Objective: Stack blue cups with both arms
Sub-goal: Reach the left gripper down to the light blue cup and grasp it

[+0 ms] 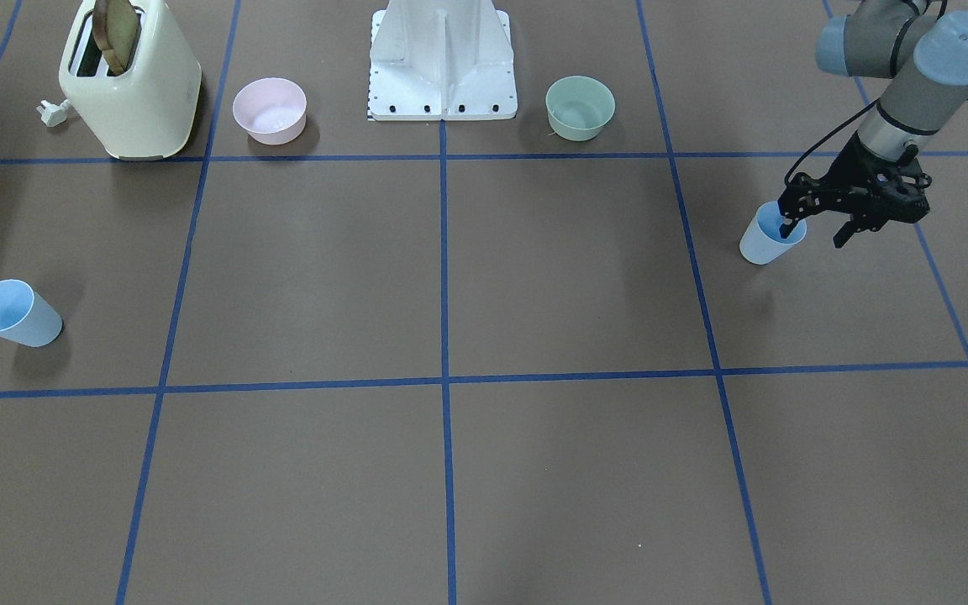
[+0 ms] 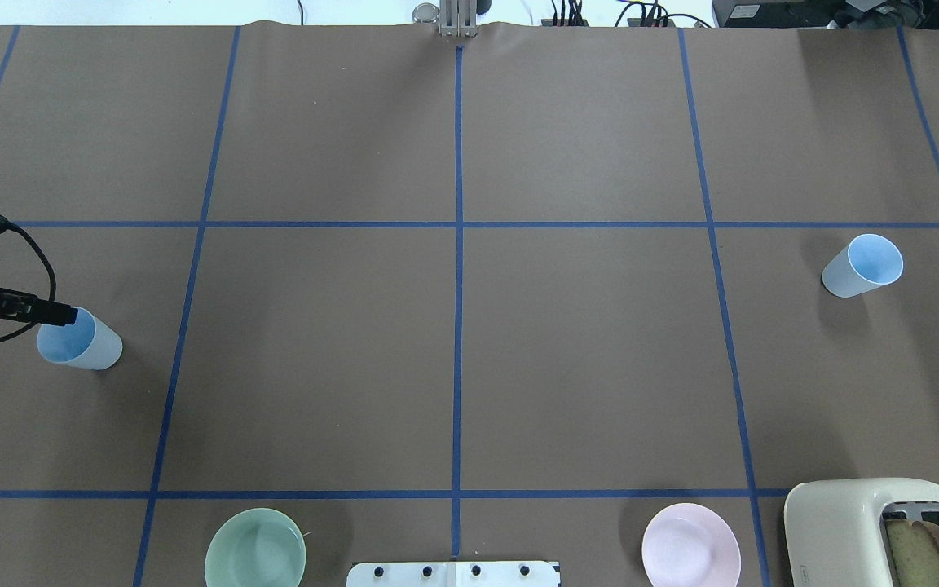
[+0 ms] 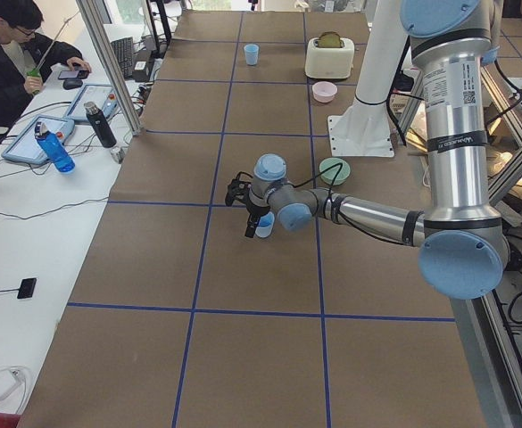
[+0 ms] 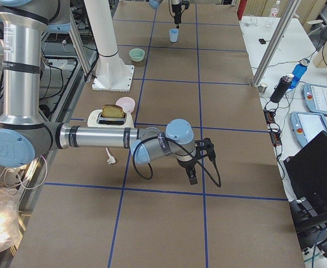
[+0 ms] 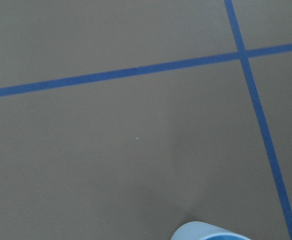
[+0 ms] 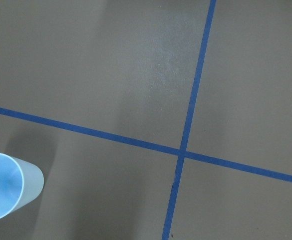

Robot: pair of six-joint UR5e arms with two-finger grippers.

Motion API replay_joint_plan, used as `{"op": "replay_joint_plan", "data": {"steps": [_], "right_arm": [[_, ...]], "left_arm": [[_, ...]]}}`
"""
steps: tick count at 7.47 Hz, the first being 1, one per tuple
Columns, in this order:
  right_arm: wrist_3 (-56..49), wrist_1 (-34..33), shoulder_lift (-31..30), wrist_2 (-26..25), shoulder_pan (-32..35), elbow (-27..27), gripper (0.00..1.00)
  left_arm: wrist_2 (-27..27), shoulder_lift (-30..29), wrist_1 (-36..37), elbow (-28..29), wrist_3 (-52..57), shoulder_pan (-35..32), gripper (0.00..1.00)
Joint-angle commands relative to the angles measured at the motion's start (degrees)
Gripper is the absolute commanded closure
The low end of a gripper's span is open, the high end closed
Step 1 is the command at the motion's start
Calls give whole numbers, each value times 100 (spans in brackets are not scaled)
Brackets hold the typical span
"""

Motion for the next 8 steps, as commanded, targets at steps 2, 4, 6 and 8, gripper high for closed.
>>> {"op": "replay_joint_plan", "data": {"steps": [2, 4, 6, 8], "right_arm": [[4, 0, 6, 0, 0, -8, 0], [-4, 9, 6, 0, 0, 1, 0], [4, 0, 15, 9, 0, 1, 0], [-5, 9, 6, 9, 0, 1, 0]], "left_arm": [[101, 90, -13, -38, 55, 231, 100], [-143, 90, 57, -361, 187, 144, 100], [-689, -128, 860, -932, 178, -127, 100], [-655, -1782, 2395, -909, 47, -103, 100]]}}
